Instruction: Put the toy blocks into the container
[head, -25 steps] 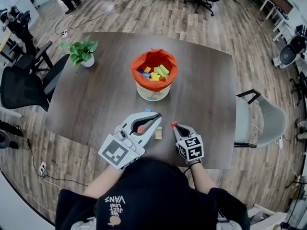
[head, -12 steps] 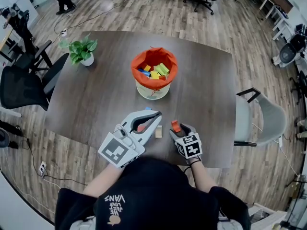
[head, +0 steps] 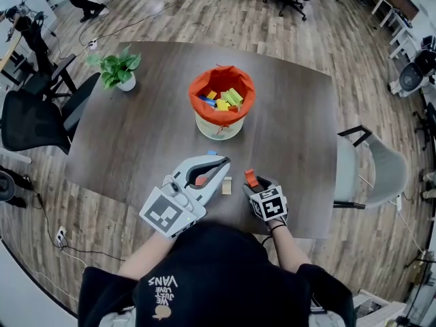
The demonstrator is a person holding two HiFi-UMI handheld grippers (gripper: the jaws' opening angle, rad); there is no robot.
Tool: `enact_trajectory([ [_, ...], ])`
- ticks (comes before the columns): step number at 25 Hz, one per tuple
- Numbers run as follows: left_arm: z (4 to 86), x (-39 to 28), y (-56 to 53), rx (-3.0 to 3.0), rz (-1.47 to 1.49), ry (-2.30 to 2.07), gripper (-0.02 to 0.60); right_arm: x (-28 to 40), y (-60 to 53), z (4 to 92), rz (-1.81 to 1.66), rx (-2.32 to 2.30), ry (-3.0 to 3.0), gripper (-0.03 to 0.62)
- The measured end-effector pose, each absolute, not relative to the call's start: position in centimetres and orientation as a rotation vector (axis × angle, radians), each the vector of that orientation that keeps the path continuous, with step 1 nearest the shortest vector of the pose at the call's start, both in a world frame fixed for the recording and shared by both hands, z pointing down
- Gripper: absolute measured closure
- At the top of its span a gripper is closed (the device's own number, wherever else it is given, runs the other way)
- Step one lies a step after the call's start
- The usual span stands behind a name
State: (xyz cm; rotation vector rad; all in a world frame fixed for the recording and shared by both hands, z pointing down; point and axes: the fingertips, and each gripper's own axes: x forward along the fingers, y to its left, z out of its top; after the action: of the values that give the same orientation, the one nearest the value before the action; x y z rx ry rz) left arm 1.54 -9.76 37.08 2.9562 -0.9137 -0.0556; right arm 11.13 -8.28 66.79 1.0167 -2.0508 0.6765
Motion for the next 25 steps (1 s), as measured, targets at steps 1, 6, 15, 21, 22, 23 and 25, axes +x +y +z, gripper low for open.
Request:
enact_trajectory([
  [1, 37.1, 1.5, -9.8, 2.954, -0.054, -0.917, 0.569, 11.2, -8.2, 67.1, 0.677, 1.013, -2.041, 0.367],
  [6, 37.1, 1.2, -9.9, 2.945, -0.057, -0.936, 0.569, 11.7, -8.5, 67.1, 0.652, 1.034, -2.033, 0.438],
  [15, 37.2, 1.0, -10.1, 2.942, -0.057, -0.942, 0.569, 11.4, -8.6, 66.7, 0.590, 1.024, -2.054, 0.439],
  [21, 36.9, 0.9, -10.2, 2.947, -0.072, -0.948, 0.570, 11.0, -9.4, 64.5, 0.566, 1.077, -2.112, 0.439],
  [22, 36.9, 0.8, -10.2, 2.947, -0.073, -0.949, 0.569, 10.8, -9.7, 63.9, 0.557, 1.088, -2.131, 0.439],
  [23, 36.9, 0.7, -10.1, 2.947, -0.074, -0.951, 0.569, 10.5, -9.9, 63.2, 0.546, 1.099, -2.155, 0.439],
  [25, 36.9, 0.7, -10.1, 2.947, -0.076, -0.953, 0.569, 10.1, -10.5, 61.8, 0.523, 1.110, -2.193, 0.439],
])
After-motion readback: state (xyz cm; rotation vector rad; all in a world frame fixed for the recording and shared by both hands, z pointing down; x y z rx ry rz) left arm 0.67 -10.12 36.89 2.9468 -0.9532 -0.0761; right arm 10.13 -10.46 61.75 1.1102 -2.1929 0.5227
